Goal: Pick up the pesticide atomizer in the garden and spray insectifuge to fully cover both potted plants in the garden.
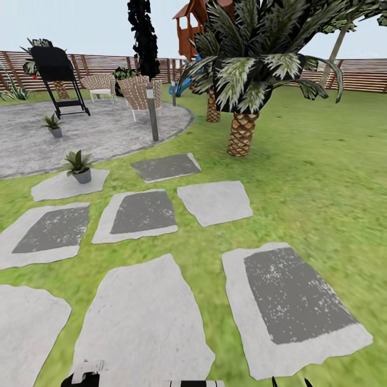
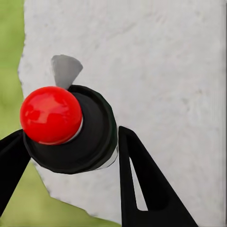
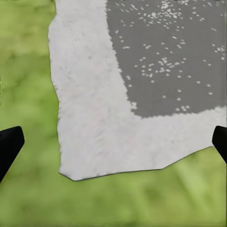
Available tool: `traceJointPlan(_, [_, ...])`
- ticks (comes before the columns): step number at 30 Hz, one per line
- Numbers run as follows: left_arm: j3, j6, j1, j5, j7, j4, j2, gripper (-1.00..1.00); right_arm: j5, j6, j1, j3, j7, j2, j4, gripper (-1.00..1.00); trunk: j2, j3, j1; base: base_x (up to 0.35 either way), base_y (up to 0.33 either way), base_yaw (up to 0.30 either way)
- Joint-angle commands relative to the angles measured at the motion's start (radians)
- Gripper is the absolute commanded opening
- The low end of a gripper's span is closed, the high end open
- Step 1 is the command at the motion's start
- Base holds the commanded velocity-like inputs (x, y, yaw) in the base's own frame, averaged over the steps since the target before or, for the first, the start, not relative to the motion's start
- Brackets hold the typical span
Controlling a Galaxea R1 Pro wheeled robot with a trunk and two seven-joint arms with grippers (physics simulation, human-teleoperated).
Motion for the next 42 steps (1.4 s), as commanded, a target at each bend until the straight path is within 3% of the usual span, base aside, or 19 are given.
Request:
traceJointPlan(1, [0.000, -0.003, -0.001, 0.007, -0.001, 0.001, 0.000, -1.00, 0.001, -0.003, 0.000, -0.001, 0.001, 0.000, 0.001, 1.00, 0.007, 0.003, -0.004, 0.000, 0.000, 0.000])
traceJointPlan(9, [0.000, -0.004, 0.000, 0.008, -0.001, 0.001, 0.000, -1.00, 0.001, -0.003, 0.000, -0.001, 0.001, 0.000, 0.002, 1.00, 0.063, 0.031, -0.035, 0.000, 0.000, 0.000])
traceJointPlan(18, [0.000, -0.008, 0.000, 0.008, 0.001, 0.001, -0.001, -1.00, 0.001, -0.003, 0.000, 0.000, 0.001, 0.000, 0.003, 1.00, 0.063, 0.045, -0.035, 0.000, 0.000, 0.028])
traceJointPlan(42, [0.000, -0.008, 0.001, 0.008, 0.002, 0.001, -0.005, -1.00, 0.001, -0.003, 0.000, 0.000, 0.001, 0.001, 0.004, 1.00, 0.063, 0.071, -0.035, 0.000, 0.000, 0.208])
